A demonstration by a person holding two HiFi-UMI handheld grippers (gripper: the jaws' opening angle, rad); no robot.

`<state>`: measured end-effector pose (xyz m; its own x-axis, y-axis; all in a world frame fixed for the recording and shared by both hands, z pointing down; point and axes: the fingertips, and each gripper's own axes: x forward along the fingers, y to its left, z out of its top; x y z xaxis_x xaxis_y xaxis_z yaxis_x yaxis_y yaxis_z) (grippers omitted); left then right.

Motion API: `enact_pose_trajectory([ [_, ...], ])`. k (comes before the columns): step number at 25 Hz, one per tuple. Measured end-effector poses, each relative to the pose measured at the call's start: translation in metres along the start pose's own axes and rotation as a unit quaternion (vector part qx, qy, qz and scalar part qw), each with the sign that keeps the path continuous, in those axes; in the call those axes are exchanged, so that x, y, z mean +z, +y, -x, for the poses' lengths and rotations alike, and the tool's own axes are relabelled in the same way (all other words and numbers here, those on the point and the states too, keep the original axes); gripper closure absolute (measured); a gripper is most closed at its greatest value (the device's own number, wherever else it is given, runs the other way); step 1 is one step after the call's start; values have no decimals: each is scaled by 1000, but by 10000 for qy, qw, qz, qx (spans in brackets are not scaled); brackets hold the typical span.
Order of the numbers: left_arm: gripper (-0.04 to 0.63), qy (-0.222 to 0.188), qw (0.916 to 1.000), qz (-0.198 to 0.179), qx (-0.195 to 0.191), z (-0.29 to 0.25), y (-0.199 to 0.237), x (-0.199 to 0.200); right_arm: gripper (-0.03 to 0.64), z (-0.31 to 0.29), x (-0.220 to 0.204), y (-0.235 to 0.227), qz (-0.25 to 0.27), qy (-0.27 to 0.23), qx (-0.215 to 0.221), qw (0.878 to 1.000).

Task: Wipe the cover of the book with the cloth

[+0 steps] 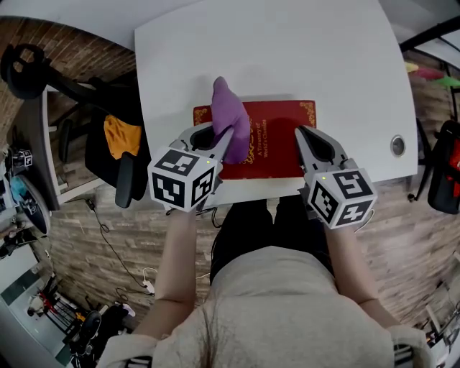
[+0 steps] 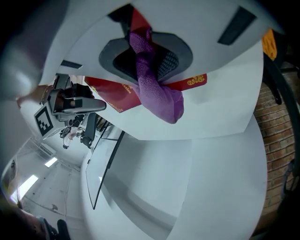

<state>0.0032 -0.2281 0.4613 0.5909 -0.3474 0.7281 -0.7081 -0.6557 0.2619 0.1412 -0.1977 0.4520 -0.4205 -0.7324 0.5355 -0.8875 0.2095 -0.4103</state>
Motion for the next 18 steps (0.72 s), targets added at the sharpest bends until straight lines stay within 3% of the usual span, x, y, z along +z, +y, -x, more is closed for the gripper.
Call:
enact_pose_trajectory([
  [18,528,70,9997,-153,-161,-26,-36,14,594,15,-7,-28,8,111,-25,9999],
])
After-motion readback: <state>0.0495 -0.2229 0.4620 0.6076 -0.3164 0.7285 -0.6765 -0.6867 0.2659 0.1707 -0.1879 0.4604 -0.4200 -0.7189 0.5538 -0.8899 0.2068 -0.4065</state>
